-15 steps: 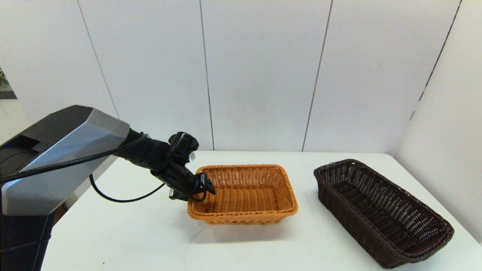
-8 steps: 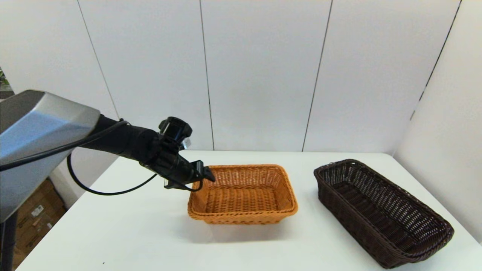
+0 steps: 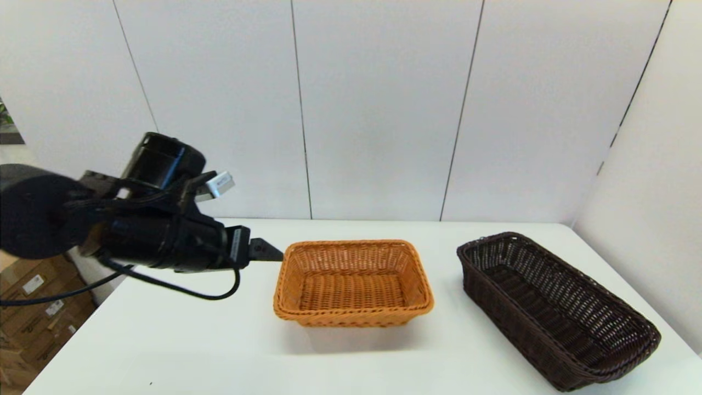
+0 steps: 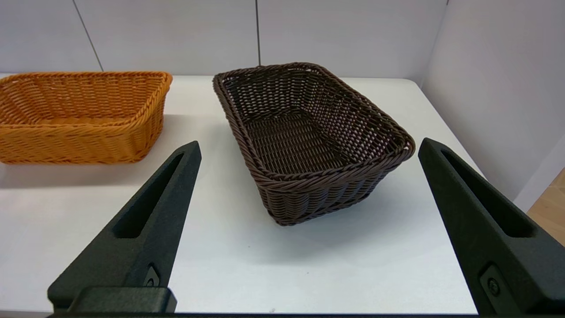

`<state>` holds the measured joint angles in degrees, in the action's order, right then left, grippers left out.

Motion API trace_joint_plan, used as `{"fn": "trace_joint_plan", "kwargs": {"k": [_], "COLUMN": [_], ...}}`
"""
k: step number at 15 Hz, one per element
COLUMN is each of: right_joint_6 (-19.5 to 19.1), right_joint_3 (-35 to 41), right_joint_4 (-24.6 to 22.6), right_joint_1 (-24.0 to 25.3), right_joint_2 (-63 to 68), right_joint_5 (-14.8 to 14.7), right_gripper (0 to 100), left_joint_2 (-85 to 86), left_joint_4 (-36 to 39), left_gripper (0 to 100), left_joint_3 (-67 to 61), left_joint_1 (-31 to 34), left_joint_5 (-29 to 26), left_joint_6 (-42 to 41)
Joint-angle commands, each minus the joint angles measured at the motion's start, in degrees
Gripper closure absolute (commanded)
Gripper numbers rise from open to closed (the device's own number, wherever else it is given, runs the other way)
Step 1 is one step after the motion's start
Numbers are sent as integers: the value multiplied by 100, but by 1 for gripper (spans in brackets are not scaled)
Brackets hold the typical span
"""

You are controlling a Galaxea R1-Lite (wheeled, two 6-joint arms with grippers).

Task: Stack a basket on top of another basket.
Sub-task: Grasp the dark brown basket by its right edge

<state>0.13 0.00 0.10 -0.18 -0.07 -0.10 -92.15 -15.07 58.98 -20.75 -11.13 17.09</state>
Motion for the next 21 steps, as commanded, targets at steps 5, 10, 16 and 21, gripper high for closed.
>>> {"fn": "trace_joint_plan", "kwargs": {"k": [5,10,16,21], "right_joint_6": [4,4,4,4], "right_joint_3": [0,0,0,0], "right_joint_4": [-1,-1,-1,-1], "right_joint_1": [1,1,1,1], "right_joint_2": [7,7,7,7], "right_joint_5": [1,1,1,1], "right_gripper": [0,0,0,0], "left_joint_2": [3704,5497,6165,6991], "left_joint_4": [-1051,-2246,-2598,-2589], "left_gripper": [0,0,0,0], "left_joint_3": [-2066,-2347,-2646,-2883], "left_joint_1": [-8,-8,985,2154], "left_joint_5": [331,331,304,234], "left_joint_6": [-400,-443,-487,-777]}}
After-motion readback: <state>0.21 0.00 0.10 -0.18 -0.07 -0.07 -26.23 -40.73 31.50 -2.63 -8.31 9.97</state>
